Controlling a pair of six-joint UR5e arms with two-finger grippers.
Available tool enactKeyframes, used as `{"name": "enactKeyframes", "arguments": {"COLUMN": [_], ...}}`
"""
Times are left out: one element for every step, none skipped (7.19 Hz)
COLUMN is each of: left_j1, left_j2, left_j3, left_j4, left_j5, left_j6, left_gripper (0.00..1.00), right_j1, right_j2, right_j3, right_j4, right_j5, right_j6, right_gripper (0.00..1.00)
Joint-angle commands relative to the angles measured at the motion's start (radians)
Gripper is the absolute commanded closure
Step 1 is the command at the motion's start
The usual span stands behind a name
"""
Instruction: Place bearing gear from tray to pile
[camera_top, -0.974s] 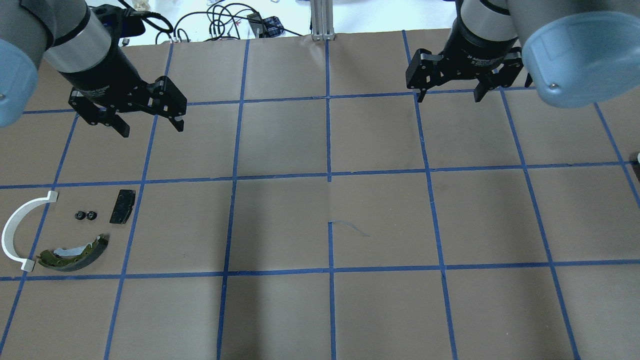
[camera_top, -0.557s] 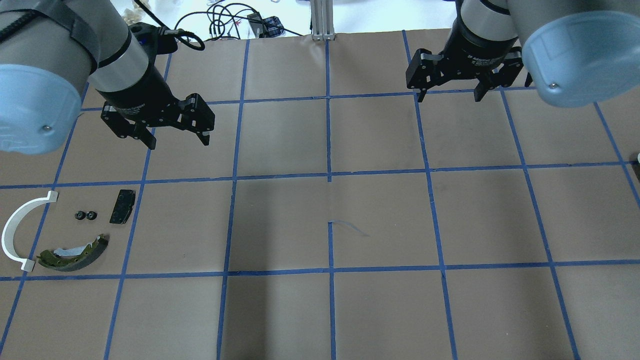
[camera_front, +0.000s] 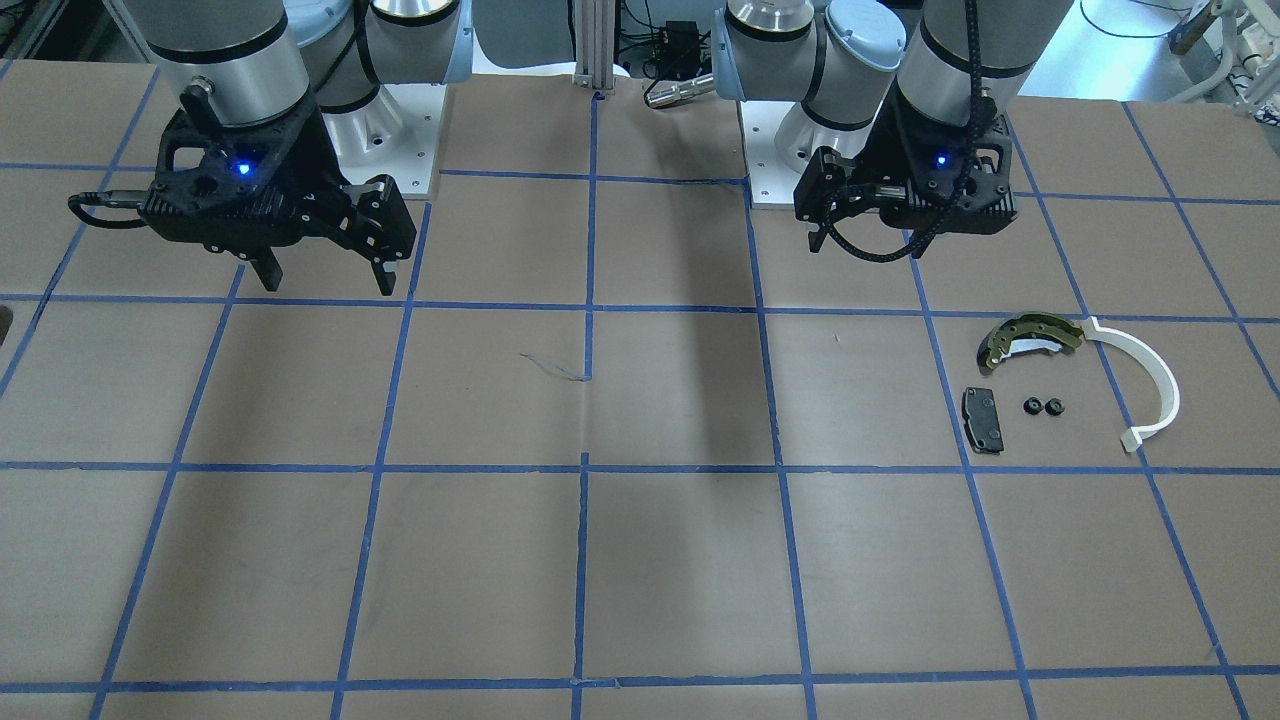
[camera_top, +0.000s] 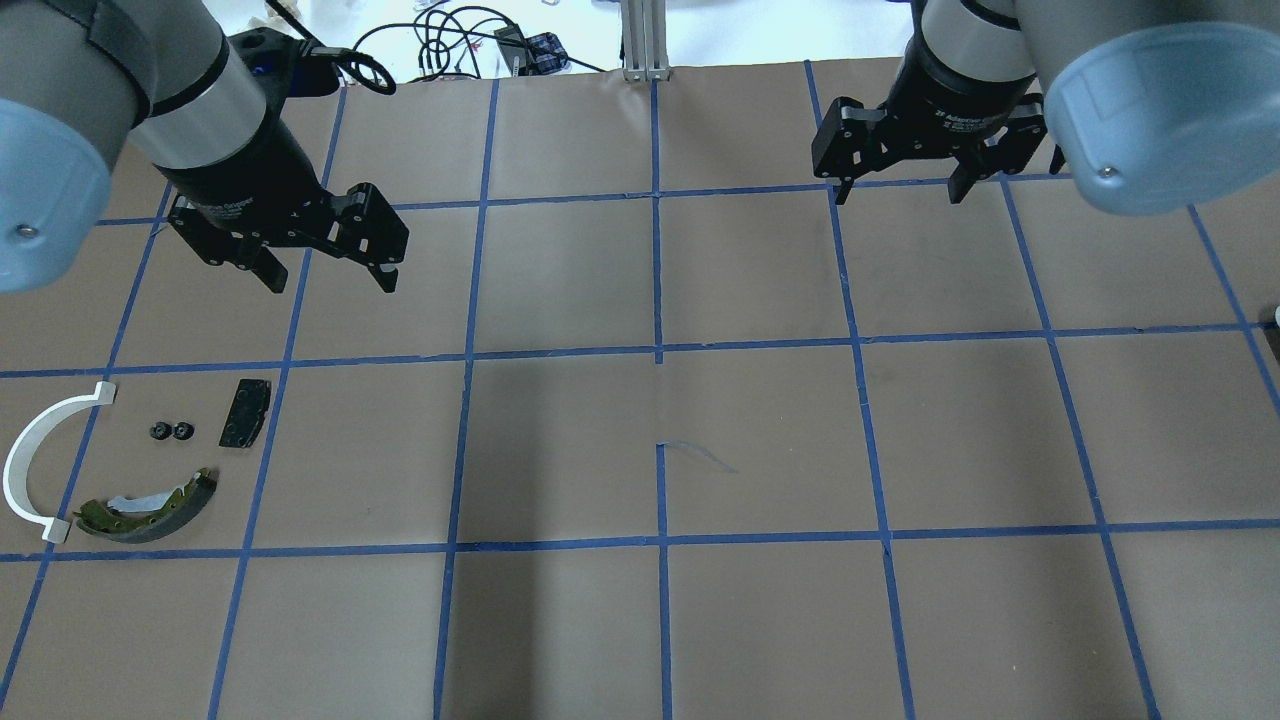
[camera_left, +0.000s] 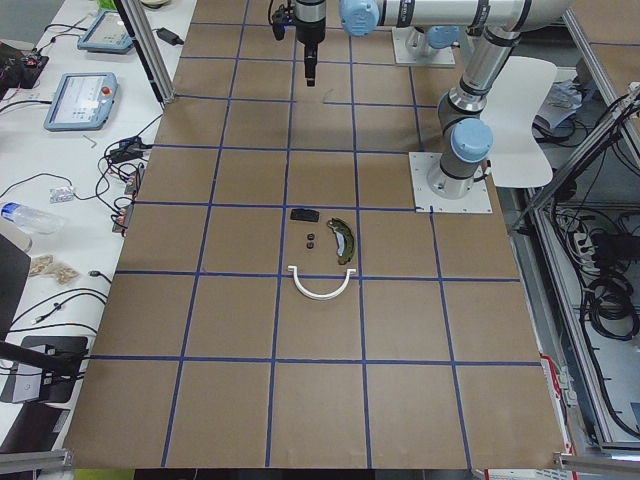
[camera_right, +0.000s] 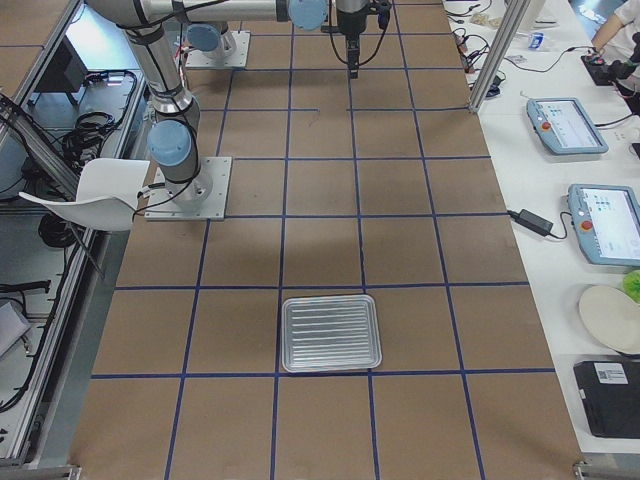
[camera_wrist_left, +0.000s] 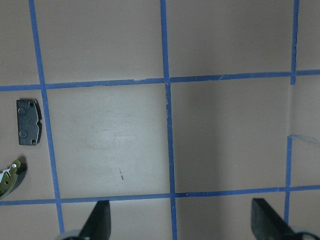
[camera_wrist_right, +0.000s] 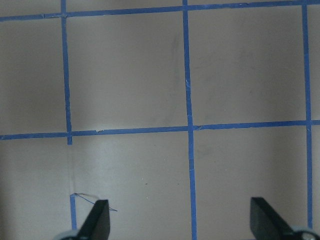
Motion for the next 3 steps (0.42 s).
{"name": "enactKeyframes", "arguments": {"left_j1": [0.035, 0.029, 0.029], "left_j2": [0.0, 0.001, 0.001], "left_j3": [0.004, -0.004, -0.005], "left_j4": [-0.004, -0.004, -0.004], "left_j5": [-0.005, -0.005, -0.005], "left_j6": [0.016, 0.016, 0.016], "left_gripper": [0.0, 0.0, 0.0], "right_j1": [0.0, 0.0, 0.0], "right_j2": [-0.002, -0.002, -0.002], "right_j3": [0.0, 0.001, 0.001], "right_j4": [0.001, 0.001, 0.005], "right_j5": [0.001, 0.001, 0.0], "right_j6": [0.002, 0.005, 0.001], "right_gripper": [0.0, 0.0, 0.0]}}
